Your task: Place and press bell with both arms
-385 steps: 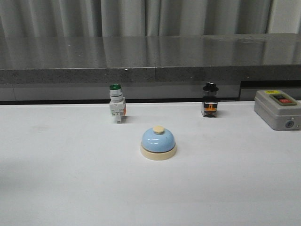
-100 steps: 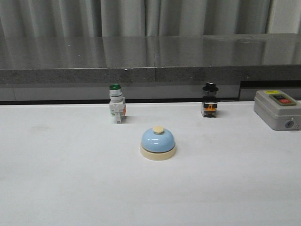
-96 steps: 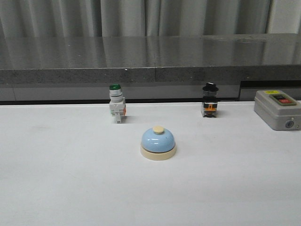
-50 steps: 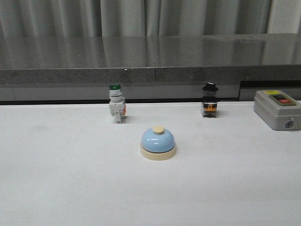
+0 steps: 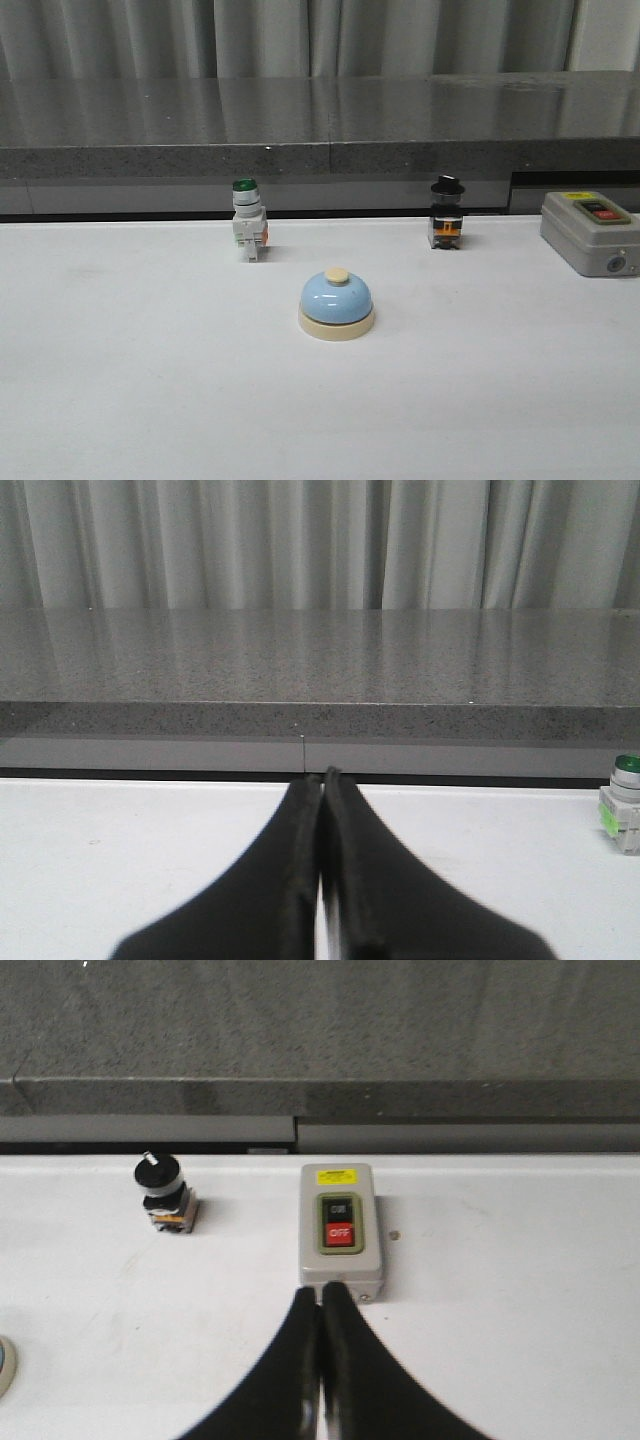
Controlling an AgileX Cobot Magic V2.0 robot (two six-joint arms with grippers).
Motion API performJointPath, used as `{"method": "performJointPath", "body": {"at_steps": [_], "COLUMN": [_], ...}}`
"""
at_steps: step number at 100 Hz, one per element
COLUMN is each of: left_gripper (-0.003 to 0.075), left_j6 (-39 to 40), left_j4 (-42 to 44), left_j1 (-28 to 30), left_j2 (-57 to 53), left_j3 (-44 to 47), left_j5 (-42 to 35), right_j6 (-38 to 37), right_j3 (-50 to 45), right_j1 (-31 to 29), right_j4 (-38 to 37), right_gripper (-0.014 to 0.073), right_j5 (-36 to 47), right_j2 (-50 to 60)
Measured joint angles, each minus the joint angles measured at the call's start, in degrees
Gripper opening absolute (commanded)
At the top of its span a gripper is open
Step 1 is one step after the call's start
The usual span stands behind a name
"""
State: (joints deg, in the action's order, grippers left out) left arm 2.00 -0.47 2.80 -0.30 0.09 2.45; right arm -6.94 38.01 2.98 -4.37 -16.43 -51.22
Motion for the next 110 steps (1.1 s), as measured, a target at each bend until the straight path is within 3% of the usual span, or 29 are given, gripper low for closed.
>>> {"method": "performJointPath", "body": {"at_steps": [13, 37, 51, 110], "left_gripper": [-0.002, -0.002, -0.002, -0.002], "left_j6": [0.0, 0.0, 0.0, 0.0], "left_j4": [0.0, 0.0, 0.0, 0.0], "left_j1": [0.0, 0.0, 0.0, 0.0], "left_j2": [0.0, 0.0, 0.0, 0.0], "left_j3": [0.0, 0.0, 0.0, 0.0], "left_j5": [0.0, 0.0, 0.0, 0.0], "right_j6": [1.98, 19.07, 23.87, 17.04], "right_j3": [5.98, 16.18, 22.34, 49.62], "right_j1": [4.31, 11.86, 15.79, 26.37], "right_j4": [0.6, 9.31, 12.79, 13.44], "right_gripper": [-0.006, -0.006, -0.006, -0.006], "right_j5": [-4.39, -9.24, -13.34, -32.49], "right_j2": [-7.83, -20.91, -27.75, -57.03]}}
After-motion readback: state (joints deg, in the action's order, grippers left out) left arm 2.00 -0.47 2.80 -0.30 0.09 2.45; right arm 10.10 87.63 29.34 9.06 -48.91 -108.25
